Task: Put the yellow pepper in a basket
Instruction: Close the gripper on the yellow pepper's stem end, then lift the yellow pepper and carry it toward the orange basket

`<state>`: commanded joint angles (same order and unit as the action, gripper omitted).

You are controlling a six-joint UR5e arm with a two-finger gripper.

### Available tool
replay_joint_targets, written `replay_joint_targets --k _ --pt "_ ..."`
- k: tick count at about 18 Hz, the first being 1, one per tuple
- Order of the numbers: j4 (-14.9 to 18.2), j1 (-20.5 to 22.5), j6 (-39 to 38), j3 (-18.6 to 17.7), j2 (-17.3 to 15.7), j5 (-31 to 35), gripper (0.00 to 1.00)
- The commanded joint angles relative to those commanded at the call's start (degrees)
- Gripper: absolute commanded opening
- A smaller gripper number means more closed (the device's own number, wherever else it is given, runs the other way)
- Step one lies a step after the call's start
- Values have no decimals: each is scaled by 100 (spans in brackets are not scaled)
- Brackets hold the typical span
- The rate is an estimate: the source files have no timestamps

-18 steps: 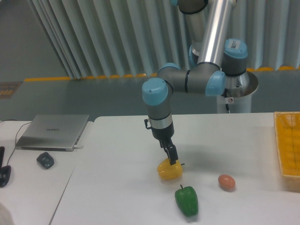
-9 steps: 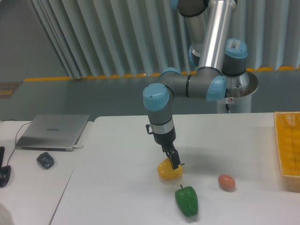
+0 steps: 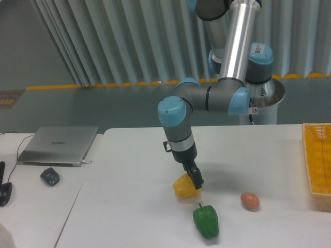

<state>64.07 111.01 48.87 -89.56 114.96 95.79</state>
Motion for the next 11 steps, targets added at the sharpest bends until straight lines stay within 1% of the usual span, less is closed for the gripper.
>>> replay_joint_targets --k 11 --pt "9 -17 -18 -9 27 1 100"
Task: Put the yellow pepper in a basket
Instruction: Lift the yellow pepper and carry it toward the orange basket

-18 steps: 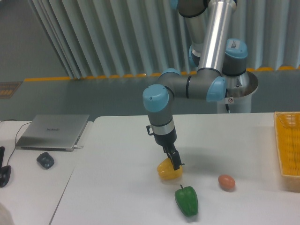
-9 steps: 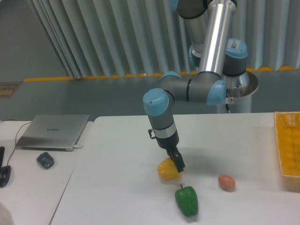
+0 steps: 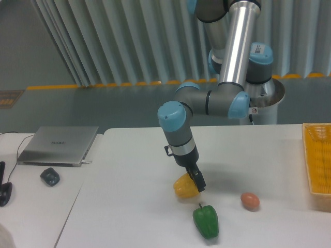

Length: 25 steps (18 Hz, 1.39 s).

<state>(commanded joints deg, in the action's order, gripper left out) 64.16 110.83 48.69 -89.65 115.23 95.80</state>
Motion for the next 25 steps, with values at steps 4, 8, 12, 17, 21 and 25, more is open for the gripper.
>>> replay_joint_targets --k 4,8,12,17,21,25 --pt "0 -18 -35 0 9 17 87" --pt "0 -26 -228 9 61 35 53" --pt "17 17 -202 35 9 26 52" --pt "166 149 -158 61 -228 0 52" --pt "272 446 444 62 -517 -35 52" --pt "597 869 1290 132 -694 -26 52"
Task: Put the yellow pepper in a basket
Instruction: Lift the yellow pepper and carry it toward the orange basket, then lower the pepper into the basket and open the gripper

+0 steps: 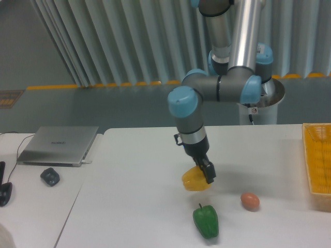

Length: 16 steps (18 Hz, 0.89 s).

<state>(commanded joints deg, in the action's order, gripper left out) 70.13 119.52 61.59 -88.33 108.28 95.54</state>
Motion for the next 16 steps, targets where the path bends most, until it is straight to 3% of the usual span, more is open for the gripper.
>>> replay_joint_targets --k 16 --pt "79 1512 2725 18 -184 -44 52"
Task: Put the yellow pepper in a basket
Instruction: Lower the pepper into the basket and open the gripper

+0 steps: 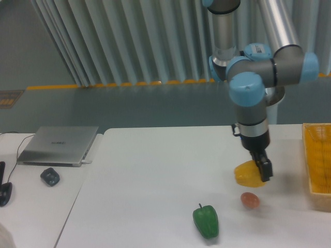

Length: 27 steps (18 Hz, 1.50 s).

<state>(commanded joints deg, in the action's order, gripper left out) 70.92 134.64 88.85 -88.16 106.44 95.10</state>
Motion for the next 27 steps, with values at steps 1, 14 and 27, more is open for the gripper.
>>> replay_joint_targets --k 1,14,27 --pt "53 105 97 -9 -35 -61 52" --pt "141 1661 2575 -17 -115 -685 52" --pt "-61 2049 3042 -149 17 -703 100"
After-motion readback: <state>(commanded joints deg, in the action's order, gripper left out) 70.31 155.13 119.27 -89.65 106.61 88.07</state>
